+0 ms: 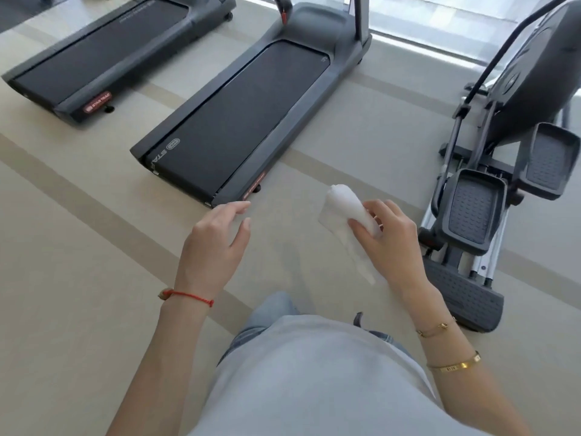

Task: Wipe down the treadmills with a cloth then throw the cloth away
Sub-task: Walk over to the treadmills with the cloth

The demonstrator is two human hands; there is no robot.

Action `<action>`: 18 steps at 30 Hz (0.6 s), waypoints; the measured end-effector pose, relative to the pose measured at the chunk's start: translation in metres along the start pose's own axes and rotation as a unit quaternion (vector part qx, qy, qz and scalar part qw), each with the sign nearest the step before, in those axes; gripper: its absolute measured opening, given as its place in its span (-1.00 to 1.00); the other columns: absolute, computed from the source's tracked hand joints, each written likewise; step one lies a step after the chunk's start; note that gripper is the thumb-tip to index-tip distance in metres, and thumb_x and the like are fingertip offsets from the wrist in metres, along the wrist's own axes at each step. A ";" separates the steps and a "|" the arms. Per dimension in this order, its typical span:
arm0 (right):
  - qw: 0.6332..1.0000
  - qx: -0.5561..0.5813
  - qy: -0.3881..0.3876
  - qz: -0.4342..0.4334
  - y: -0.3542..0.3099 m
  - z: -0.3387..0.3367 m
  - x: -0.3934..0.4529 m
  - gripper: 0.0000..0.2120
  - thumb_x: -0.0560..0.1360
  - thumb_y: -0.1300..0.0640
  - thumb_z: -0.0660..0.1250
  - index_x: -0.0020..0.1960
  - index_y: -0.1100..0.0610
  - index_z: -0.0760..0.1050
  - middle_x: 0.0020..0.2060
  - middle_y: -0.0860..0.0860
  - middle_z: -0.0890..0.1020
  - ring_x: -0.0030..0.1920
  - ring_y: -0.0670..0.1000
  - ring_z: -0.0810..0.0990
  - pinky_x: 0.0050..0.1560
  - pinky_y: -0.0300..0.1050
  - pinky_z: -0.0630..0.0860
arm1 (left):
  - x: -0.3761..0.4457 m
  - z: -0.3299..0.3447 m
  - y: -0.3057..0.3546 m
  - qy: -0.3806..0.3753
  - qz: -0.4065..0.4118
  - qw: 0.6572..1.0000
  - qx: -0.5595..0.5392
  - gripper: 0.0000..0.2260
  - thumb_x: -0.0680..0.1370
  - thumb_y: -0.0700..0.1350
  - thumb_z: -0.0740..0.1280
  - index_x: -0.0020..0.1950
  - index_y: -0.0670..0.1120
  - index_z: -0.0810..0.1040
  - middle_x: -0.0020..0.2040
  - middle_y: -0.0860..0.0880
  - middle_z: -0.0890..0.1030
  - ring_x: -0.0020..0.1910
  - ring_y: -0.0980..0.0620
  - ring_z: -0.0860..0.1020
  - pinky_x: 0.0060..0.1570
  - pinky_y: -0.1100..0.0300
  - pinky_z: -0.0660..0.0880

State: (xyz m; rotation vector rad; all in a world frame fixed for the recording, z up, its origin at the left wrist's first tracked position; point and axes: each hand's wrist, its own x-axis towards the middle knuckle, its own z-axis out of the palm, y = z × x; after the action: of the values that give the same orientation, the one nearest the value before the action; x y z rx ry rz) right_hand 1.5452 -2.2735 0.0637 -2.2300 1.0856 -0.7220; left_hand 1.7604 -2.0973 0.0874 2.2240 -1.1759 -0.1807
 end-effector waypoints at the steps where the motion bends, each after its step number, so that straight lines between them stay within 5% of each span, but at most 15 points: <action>1: 1.000 0.004 -0.001 0.002 0.004 0.004 0.017 -0.84 0.48 0.12 0.42 0.04 0.11 0.56 -0.12 -0.03 0.56 -0.21 -0.02 0.50 -0.20 -0.17 0.43 | 0.017 0.005 0.000 -0.003 -0.001 1.000 -0.002 -0.74 0.62 -0.10 0.27 0.29 -0.06 0.56 0.22 0.01 0.62 0.20 0.04 0.57 0.19 0.17 0.47; 10: 0.999 0.016 -0.010 0.026 0.045 0.043 0.172 -0.85 0.48 0.10 0.41 0.03 0.07 0.55 -0.11 -0.05 0.56 -0.20 -0.04 0.50 -0.19 -0.10 0.48 | 0.191 0.055 -0.010 -0.020 0.004 1.000 -0.013 -0.74 0.62 -0.10 0.26 0.28 -0.07 0.56 0.19 0.02 0.63 0.18 0.06 0.57 0.18 0.26 0.45; 18: 1.000 0.008 0.015 0.019 0.061 0.071 0.366 -0.86 0.49 0.11 0.41 0.03 0.09 0.55 -0.13 -0.03 0.55 -0.23 0.01 0.51 -0.27 -0.15 0.44 | 0.393 0.070 -0.013 0.010 0.029 0.999 -0.010 -0.74 0.61 -0.10 0.27 0.28 -0.07 0.56 0.17 0.03 0.63 0.18 0.07 0.57 0.22 0.11 0.50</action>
State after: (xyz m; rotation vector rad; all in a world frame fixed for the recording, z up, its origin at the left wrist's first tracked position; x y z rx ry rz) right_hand 1.7542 -2.5880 0.0539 -2.1868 1.1287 -0.7470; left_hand 1.9771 -2.4330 0.0845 2.1666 -1.2211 -0.1457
